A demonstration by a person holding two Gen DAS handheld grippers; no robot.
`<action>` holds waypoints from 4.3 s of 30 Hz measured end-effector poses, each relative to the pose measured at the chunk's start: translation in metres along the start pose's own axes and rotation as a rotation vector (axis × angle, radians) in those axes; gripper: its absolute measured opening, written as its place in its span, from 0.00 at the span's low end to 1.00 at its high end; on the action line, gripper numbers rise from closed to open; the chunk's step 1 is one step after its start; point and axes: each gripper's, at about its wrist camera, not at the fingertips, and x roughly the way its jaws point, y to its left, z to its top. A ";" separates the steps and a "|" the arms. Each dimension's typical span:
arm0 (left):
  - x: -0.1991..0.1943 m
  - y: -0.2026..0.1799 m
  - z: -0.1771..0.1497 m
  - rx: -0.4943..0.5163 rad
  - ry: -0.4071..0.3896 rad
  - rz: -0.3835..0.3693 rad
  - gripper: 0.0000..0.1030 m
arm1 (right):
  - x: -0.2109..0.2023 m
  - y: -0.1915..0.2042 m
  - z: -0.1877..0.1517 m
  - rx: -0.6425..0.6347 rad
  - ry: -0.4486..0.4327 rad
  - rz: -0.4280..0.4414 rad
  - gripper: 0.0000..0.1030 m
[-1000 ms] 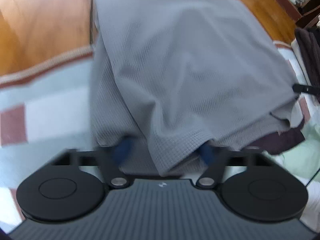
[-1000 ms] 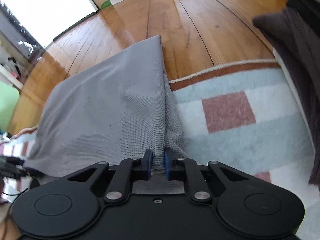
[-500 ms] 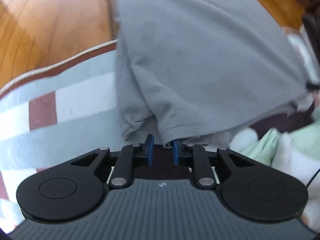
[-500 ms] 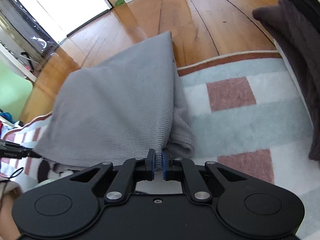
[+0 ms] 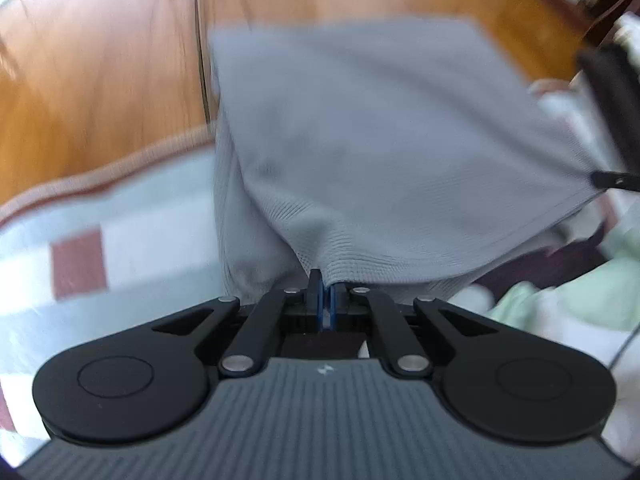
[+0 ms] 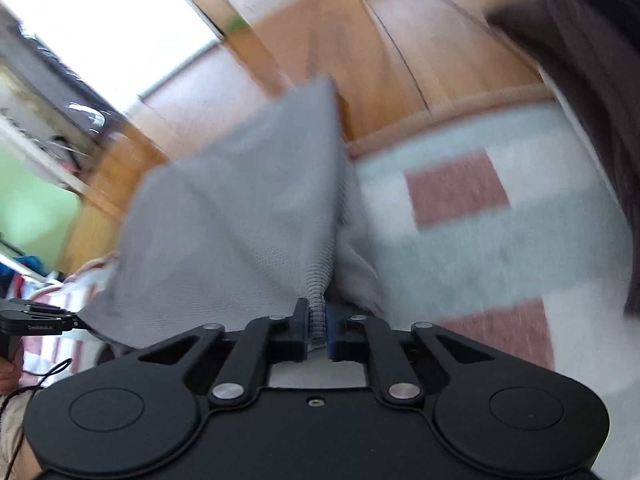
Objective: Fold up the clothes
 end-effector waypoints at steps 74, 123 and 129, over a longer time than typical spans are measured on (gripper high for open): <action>0.096 0.077 0.123 -0.401 -0.309 -0.229 0.60 | 0.164 0.006 0.207 -0.129 0.081 -0.124 0.42; 0.061 0.017 0.142 -0.210 -0.343 -0.321 0.10 | 0.067 0.053 0.167 -0.284 -0.292 -0.082 0.09; 0.006 0.005 0.066 -0.270 -0.314 -0.402 0.10 | -0.003 0.045 0.097 -0.234 -0.282 -0.062 0.09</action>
